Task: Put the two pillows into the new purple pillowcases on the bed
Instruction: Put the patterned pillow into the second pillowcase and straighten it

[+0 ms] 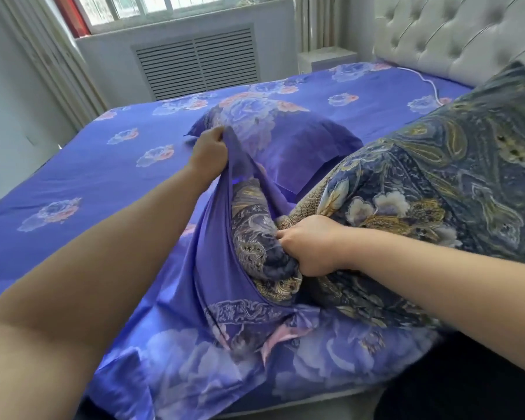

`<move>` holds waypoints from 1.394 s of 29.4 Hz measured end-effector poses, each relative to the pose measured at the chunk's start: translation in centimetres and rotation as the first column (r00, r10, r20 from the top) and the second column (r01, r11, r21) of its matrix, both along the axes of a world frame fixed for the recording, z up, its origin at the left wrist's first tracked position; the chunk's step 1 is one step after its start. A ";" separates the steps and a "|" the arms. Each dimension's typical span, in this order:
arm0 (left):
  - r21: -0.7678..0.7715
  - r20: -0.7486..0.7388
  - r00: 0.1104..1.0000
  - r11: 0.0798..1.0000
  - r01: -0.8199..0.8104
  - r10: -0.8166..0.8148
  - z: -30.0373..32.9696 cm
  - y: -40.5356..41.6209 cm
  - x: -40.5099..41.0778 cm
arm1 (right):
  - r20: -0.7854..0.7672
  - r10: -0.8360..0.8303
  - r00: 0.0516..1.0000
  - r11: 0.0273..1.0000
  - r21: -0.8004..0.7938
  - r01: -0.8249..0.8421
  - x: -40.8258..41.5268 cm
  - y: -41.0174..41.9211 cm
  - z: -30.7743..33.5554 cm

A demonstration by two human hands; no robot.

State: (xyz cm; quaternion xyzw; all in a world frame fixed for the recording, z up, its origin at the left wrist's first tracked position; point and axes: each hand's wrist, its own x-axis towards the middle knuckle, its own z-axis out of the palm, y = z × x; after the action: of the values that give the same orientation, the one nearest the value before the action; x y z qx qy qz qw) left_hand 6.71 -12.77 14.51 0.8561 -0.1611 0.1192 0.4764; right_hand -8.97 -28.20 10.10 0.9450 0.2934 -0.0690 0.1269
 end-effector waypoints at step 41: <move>0.435 -0.101 0.886 0.820 -0.370 0.453 -14.3 6.2 -20.8 | -0.434 -0.198 0.879 -0.384 0.859 0.338 -5.8 4.9 -7.8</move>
State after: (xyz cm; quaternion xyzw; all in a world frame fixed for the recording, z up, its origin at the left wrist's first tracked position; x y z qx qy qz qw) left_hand -14.05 -6.52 0.24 0.9575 0.0562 0.0973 0.2655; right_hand -14.78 -23.34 2.26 0.6918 -0.0060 0.1228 -0.7116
